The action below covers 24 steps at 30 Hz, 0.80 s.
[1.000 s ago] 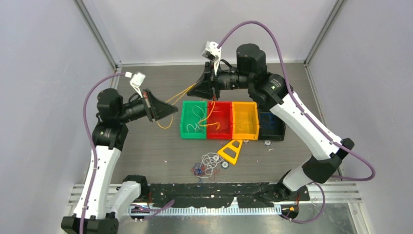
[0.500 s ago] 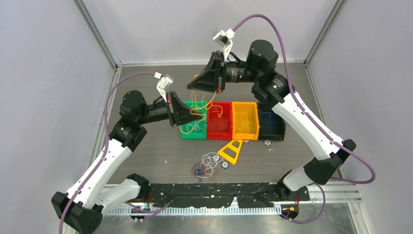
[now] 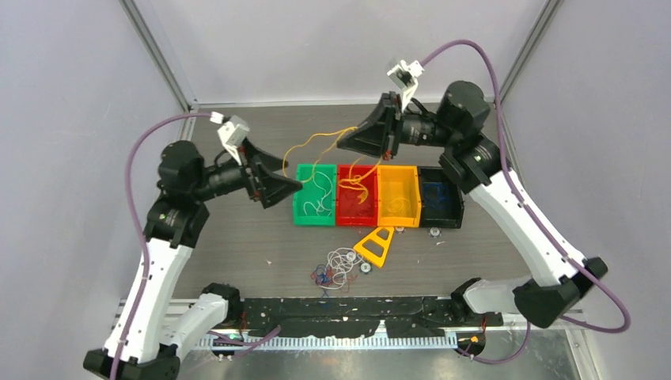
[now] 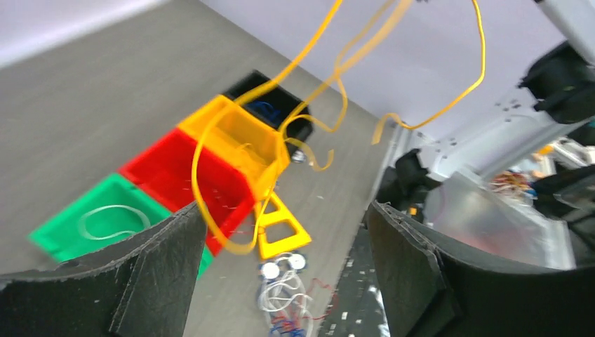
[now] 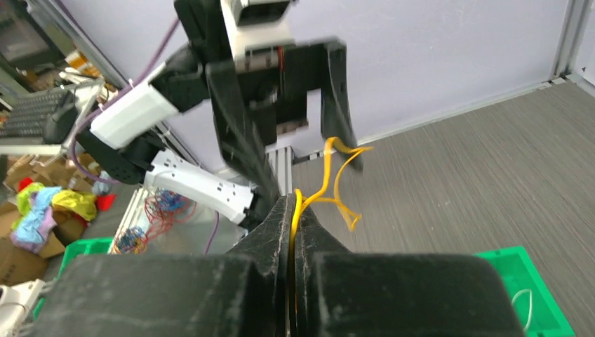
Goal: Untangle the cables
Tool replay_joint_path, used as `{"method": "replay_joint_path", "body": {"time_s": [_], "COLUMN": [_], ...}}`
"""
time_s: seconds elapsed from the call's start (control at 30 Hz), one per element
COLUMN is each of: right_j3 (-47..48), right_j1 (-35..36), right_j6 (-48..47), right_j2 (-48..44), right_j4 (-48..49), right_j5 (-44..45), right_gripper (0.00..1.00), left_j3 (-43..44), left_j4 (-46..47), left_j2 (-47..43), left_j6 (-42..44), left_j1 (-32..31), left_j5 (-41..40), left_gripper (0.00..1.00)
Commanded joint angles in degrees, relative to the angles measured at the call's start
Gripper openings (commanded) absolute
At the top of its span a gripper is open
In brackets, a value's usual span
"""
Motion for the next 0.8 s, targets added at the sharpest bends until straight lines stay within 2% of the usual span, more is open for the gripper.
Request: {"method": "replay_joint_path", "body": {"time_s": [0.0, 0.1, 0.27, 0.43, 0.53, 0.77], "right_j3": [-4.75, -6.32, -5.01, -4.41, -3.87, -3.5], "right_j1": [-0.29, 0.01, 1.04, 3.43, 5.54, 7.38], "right_j6": [-10.02, -11.5, -16.9, -21.77, -25.15, -29.33], "right_j2": [-6.76, -7.1, -6.58, -6.64, -6.66, -6.65], "right_j4": [-4.09, -5.13, -10.64, -15.36, -19.03, -21.98], "right_j5": [-3.26, -3.56, -2.99, -2.15, -1.87, -0.68], "right_gripper": [0.05, 0.05, 0.05, 0.06, 0.05, 0.05], "left_j3": [6.17, 9.9, 17.11, 18.67, 19.39, 21.57], "left_j4": [-7.66, -6.84, -10.85, -13.07, -14.29, -19.43], "left_j2": [-2.68, -1.17, 3.54, 5.88, 7.77, 11.7], "left_j6": [12.09, 14.51, 23.85, 33.1, 36.73, 42.47], "left_j1": [5.54, 2.29, -4.13, -13.21, -15.41, -20.46], "left_j5": [6.14, 4.78, -1.04, -8.57, -9.37, -6.08], "left_gripper": [0.87, 0.97, 0.99, 0.99, 0.98, 0.8]}}
